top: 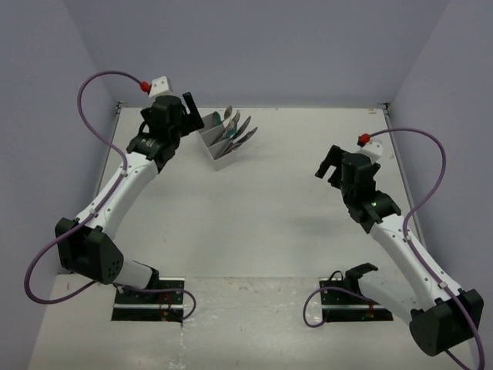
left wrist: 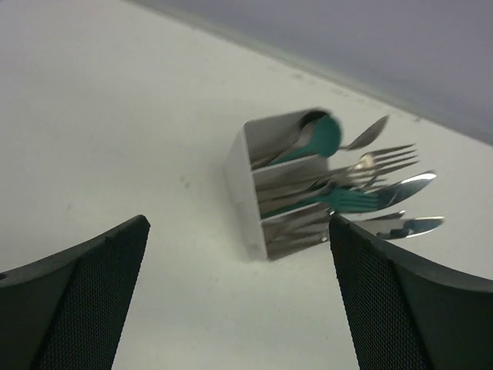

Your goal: Sort the eating utensils into containers

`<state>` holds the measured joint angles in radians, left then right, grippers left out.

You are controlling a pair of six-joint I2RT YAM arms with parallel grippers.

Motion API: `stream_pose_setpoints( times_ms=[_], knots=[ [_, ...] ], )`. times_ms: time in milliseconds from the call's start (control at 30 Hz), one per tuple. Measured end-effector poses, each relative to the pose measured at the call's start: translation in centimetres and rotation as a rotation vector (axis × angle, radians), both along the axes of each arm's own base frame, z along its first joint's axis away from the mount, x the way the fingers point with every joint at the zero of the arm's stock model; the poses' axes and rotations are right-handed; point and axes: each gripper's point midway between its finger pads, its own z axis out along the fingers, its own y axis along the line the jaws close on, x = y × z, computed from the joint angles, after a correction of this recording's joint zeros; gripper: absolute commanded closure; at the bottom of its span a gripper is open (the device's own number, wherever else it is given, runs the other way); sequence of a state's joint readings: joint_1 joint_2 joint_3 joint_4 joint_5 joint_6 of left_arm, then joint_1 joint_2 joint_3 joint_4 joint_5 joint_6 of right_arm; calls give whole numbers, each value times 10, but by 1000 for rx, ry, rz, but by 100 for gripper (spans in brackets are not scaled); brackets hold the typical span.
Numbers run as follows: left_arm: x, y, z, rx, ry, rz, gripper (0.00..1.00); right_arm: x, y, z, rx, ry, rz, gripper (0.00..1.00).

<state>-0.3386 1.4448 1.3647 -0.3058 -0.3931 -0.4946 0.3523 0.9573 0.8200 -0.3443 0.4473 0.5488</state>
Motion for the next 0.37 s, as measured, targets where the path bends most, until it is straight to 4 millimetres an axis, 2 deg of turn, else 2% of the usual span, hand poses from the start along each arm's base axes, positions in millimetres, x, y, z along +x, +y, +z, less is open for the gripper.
stream_pose_setpoints(
  times_ms=[233, 300, 367],
  knots=[
    [-62, 28, -112, -22, 351, 180, 0, -13, 9, 5, 81, -32, 43, 1],
    [-75, 31, -126, -29, 397, 201, 0, -17, 8, 4, 88, -39, 40, 1],
    [-81, 32, -127, -46, 401, 213, 0, -19, 7, 5, 92, -43, 36, 1]
  ],
)
